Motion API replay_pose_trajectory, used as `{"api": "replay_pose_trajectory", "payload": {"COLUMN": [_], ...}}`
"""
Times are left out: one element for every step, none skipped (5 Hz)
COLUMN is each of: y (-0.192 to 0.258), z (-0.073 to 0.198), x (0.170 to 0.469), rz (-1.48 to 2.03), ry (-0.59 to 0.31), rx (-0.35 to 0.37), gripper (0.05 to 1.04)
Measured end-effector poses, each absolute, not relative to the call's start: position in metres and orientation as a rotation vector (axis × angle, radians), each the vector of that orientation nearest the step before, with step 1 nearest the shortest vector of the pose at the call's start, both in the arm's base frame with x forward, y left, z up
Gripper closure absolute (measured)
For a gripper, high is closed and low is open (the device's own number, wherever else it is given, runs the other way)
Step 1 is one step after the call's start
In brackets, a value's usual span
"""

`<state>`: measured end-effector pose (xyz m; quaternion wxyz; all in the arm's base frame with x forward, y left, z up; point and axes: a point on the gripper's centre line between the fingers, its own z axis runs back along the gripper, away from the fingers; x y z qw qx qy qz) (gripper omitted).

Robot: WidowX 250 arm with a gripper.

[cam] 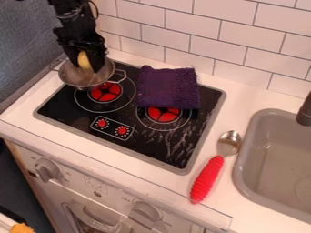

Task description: Metio el objeto amarrillo en las canasta de plata

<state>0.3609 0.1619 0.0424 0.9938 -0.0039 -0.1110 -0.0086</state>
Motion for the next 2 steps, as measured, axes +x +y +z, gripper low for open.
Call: {"api": "replay_pose_trajectory", "payload": {"y": [0.1641, 0.1664], "z": [0.0329, 0.0277], "x": [0.3607, 0.3573], "rz": [-0.020, -0.007], "ry": [-0.208, -0.202], "rx": [0.004, 0.017], "gripper": [0.405, 0.405]}}
